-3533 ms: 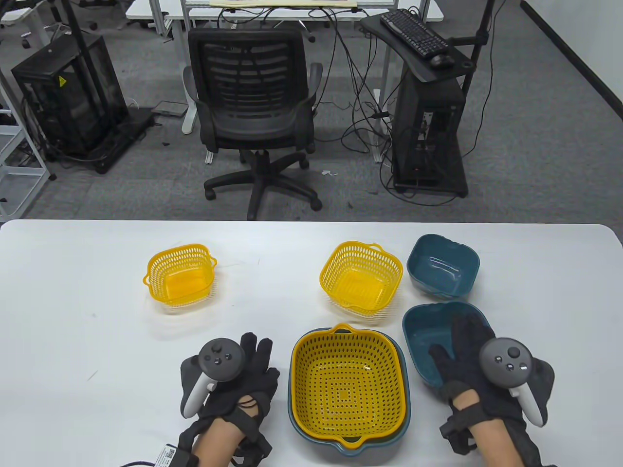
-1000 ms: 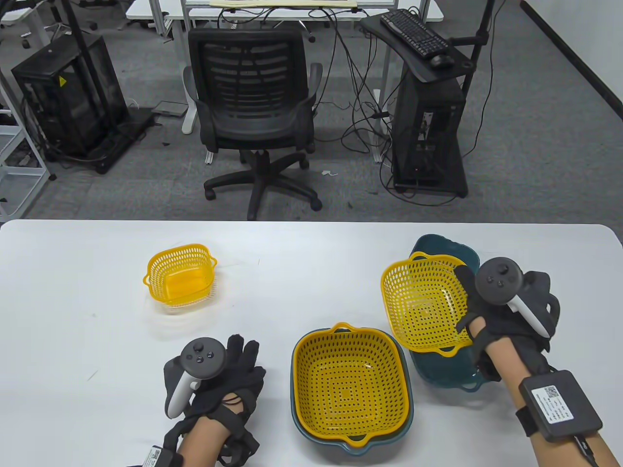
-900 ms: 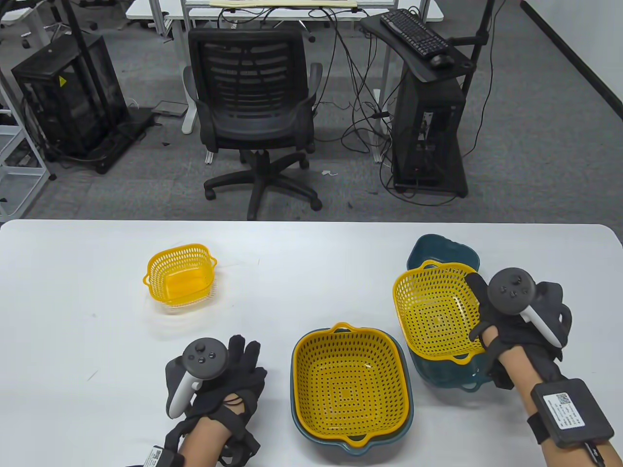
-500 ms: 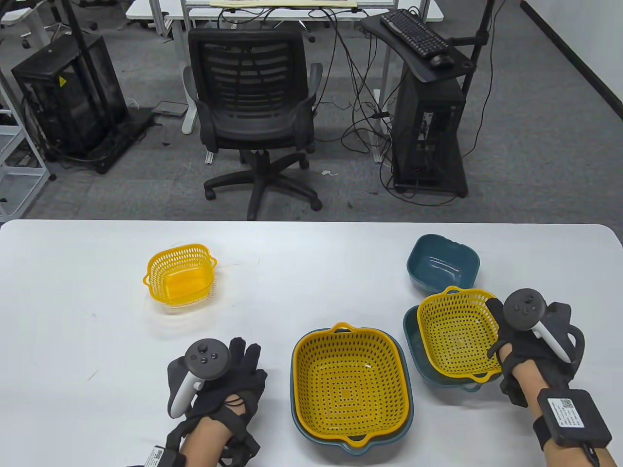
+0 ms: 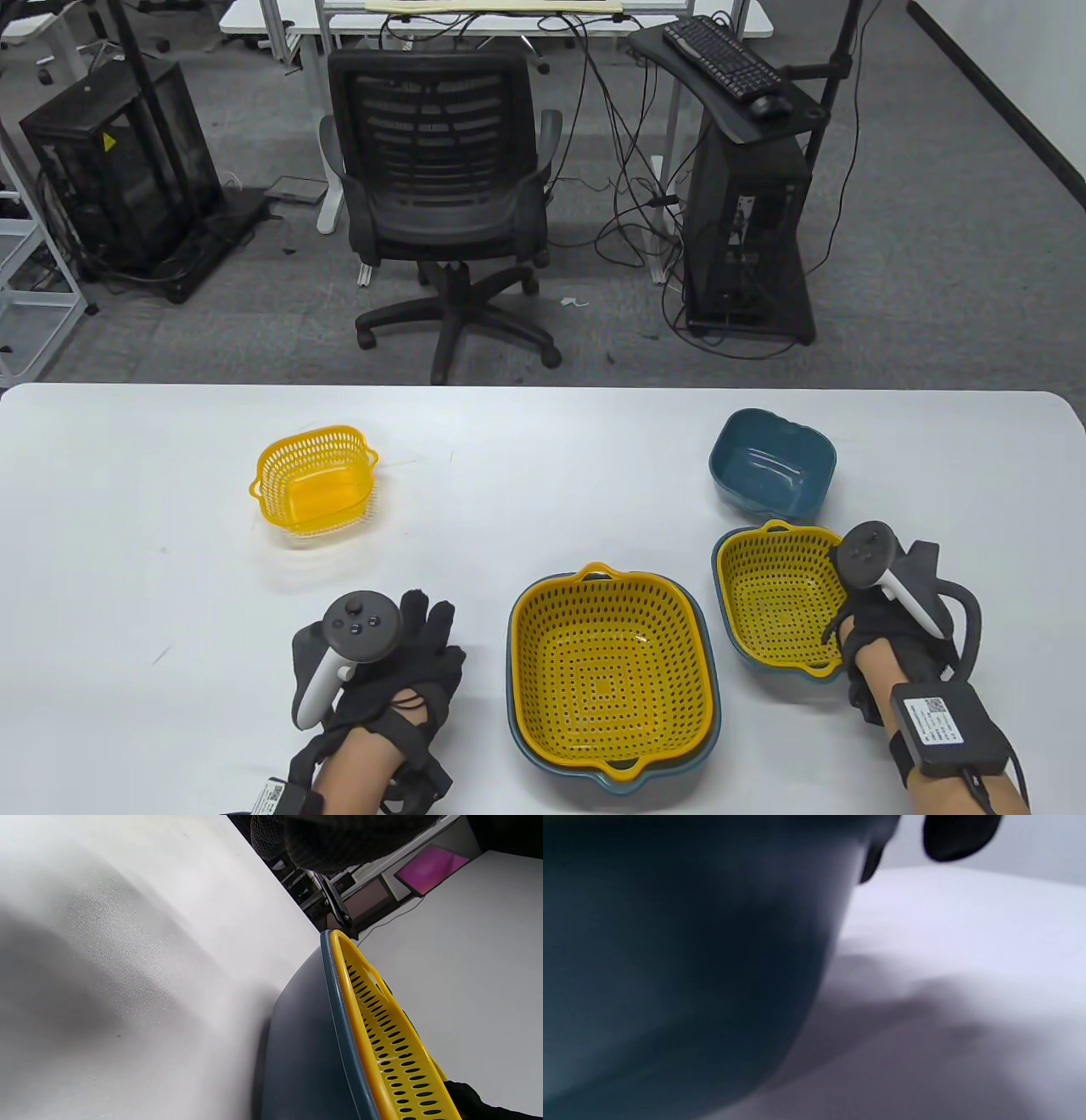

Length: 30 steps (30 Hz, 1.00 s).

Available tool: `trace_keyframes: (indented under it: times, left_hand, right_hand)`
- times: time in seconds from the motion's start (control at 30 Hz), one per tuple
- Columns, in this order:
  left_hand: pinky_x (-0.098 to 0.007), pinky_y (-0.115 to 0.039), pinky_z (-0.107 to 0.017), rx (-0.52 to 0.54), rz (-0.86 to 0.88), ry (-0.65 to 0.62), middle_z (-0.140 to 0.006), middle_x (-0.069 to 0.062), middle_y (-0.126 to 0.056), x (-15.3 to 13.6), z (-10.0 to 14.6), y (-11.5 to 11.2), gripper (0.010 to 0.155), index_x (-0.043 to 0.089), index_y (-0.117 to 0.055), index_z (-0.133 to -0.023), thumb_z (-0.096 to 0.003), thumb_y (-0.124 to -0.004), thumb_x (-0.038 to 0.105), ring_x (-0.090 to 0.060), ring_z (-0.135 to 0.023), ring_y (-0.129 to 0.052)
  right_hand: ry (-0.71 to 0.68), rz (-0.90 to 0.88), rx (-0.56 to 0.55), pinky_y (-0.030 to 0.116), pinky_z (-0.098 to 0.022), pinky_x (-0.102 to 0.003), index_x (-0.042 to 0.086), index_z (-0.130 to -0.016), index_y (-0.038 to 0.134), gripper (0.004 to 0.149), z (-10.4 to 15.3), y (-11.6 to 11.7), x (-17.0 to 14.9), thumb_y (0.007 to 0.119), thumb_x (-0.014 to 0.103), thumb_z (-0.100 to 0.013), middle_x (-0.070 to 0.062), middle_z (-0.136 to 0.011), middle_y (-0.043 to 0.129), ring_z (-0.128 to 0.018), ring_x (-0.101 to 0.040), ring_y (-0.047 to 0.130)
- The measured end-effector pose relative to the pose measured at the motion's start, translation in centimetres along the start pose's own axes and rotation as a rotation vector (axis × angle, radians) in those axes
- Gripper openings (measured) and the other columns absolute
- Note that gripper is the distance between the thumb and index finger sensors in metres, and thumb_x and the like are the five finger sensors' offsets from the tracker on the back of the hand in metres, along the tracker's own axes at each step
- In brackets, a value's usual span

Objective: Nest basins with drain baskets

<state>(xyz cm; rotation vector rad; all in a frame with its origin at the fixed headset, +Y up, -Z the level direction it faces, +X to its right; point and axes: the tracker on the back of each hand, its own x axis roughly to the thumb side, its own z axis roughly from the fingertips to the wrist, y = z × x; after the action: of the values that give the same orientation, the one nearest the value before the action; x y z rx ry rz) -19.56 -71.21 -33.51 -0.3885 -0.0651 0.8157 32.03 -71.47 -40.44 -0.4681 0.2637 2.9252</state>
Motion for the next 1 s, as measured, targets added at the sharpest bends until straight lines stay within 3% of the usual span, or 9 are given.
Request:
trace_keyframes:
  times: [0.1, 0.3, 0.5, 0.67, 0.8, 1.0]
  left_hand:
    - [-0.060, -0.035, -0.071, -0.001, -0.001, 0.001, -0.116, -0.010, -0.015, 0.0, 0.0, 0.0, 0.066, 0.019, -0.045, -0.114, -0.0538, -0.068, 0.035, -0.051, -0.103, -0.018]
    - [-0.060, -0.035, -0.071, -0.004, 0.002, 0.001, -0.116, -0.010, -0.015, 0.0, -0.1, -0.1, 0.066, 0.019, -0.046, -0.114, -0.0537, -0.068, 0.035, -0.051, -0.103, -0.018]
    - [-0.060, -0.035, -0.071, -0.003, 0.008, 0.001, -0.116, -0.010, -0.016, -0.1, 0.0, 0.0, 0.066, 0.019, -0.046, -0.114, -0.0538, -0.068, 0.035, -0.051, -0.103, -0.019]
    - [-0.060, -0.035, -0.071, -0.005, 0.008, 0.001, -0.116, -0.010, -0.016, -0.1, -0.1, 0.0, 0.066, 0.019, -0.046, -0.114, -0.0538, -0.068, 0.035, -0.051, -0.103, -0.019]
    - [-0.060, -0.035, -0.071, -0.006, 0.008, 0.000, -0.116, -0.010, -0.016, -0.1, -0.1, 0.0, 0.066, 0.019, -0.046, -0.114, -0.0537, -0.068, 0.035, -0.051, -0.103, -0.019]
    - [-0.060, -0.035, -0.071, -0.004, 0.015, 0.000, -0.116, -0.010, -0.016, -0.1, -0.1, 0.1, 0.066, 0.019, -0.046, -0.114, -0.0537, -0.068, 0.035, -0.051, -0.103, -0.019]
  right_hand:
    - [-0.001, -0.026, 0.020, 0.068, -0.058, -0.062, 0.031, -0.100, 0.051, 0.063, 0.0, 0.8, -0.3, 0.078, 0.014, -0.046, -0.005, -0.111, 0.020, -0.091, -0.040, 0.079]
    - [0.013, -0.135, 0.052, 0.071, -0.053, -0.058, 0.035, -0.100, 0.049, 0.064, -0.1, 0.8, -0.9, 0.078, 0.016, -0.046, -0.005, -0.113, 0.018, -0.075, -0.039, 0.086]
    - [0.021, -0.168, 0.049, 0.074, -0.049, -0.056, 0.034, -0.100, 0.051, 0.061, -0.2, 0.6, -1.2, 0.077, 0.017, -0.047, -0.006, -0.114, 0.026, -0.065, -0.037, 0.090]
    - [0.028, -0.190, 0.020, 0.079, -0.041, -0.053, 0.032, -0.098, 0.057, 0.059, -0.2, 0.6, -1.4, 0.077, 0.015, -0.046, -0.010, -0.111, 0.045, -0.054, -0.034, 0.095]
    - [0.017, -0.231, 0.005, 0.081, -0.034, -0.052, 0.030, -0.098, 0.060, 0.058, -0.1, 0.4, -1.7, 0.079, 0.015, -0.045, -0.008, -0.109, 0.052, -0.047, -0.034, 0.096]
    - [0.018, -0.347, -0.057, 0.081, -0.028, -0.054, 0.025, -0.097, 0.064, 0.057, 0.8, -1.5, -2.0, 0.078, 0.011, -0.044, -0.008, -0.106, 0.058, -0.040, -0.038, 0.096]
